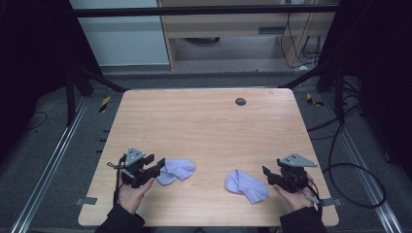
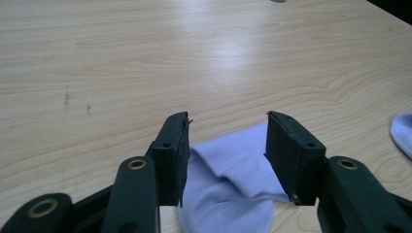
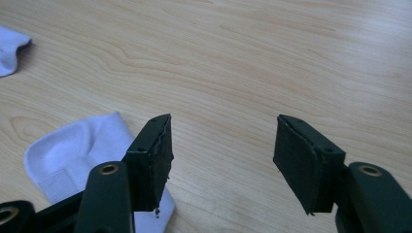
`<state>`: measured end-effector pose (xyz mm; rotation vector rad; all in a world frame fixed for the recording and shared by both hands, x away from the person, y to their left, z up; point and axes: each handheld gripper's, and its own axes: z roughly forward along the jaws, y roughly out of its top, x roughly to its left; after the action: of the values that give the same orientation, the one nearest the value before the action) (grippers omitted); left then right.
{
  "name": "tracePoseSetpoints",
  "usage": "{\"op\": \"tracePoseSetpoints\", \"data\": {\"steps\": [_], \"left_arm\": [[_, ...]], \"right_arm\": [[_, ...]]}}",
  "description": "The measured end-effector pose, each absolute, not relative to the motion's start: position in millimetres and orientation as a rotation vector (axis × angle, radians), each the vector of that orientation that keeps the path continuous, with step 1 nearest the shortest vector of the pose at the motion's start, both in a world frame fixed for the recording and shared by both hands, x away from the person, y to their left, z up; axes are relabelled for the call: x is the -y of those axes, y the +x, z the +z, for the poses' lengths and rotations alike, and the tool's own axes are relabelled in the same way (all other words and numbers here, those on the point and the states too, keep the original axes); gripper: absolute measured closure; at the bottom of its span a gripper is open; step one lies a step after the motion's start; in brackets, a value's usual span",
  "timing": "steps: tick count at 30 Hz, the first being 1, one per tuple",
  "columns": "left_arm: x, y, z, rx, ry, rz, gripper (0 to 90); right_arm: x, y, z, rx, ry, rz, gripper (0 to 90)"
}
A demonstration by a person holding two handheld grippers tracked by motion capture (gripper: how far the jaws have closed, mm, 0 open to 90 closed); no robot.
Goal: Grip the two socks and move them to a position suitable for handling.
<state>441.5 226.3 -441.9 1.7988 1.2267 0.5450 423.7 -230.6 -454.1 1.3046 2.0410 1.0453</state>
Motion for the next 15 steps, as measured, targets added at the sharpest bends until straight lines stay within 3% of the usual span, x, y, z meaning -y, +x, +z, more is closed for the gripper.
{"op": "tracePoseSetpoints", "data": {"steps": [15], "left_arm": [[-174,441,-439,-1.124,1.888,0.54,53.0]], "right_arm": [[217,414,-450,-2.122,1.244,1.068,47.7]]}}
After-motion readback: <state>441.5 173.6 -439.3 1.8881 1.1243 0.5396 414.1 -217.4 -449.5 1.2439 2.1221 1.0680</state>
